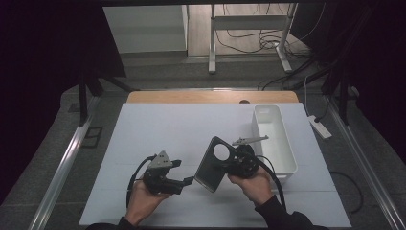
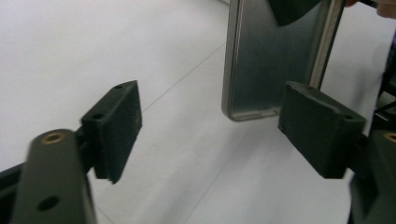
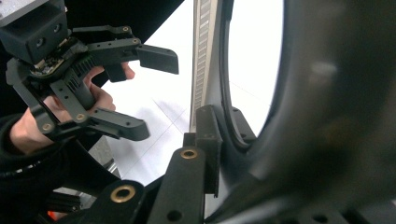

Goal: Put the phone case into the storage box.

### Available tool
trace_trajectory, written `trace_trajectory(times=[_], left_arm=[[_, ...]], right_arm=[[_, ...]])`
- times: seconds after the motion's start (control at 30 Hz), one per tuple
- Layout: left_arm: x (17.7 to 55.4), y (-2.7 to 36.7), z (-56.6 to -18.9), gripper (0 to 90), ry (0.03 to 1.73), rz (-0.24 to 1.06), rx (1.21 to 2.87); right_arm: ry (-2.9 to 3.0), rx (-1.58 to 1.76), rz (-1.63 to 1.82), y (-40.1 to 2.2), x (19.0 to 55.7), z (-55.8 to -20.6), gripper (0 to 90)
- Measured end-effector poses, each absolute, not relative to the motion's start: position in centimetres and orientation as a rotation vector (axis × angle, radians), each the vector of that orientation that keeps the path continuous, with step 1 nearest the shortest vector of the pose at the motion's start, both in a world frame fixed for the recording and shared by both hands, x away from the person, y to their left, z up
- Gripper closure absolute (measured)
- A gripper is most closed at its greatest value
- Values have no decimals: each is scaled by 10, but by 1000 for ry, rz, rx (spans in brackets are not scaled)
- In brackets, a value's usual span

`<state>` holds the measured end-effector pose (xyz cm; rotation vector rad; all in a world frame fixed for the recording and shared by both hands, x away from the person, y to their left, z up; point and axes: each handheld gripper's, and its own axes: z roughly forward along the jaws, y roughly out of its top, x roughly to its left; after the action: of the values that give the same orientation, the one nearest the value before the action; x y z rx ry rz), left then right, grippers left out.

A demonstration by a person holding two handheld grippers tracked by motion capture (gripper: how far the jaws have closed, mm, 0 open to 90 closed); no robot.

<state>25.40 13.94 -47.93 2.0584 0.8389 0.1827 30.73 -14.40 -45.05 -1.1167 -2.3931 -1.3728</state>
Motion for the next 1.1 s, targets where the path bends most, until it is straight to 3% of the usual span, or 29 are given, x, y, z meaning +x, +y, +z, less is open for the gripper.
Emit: trace_trajectory(times=[0.43,1.1], left_arm=[[257,156,-484,1,818,68,2057],[262,147,-488,0,680,-11,2054]], right_arm=[[-2506,-1018,-1356,-146,305,-446,865],[-2597,-809,-1353,-141,297,-438,865]])
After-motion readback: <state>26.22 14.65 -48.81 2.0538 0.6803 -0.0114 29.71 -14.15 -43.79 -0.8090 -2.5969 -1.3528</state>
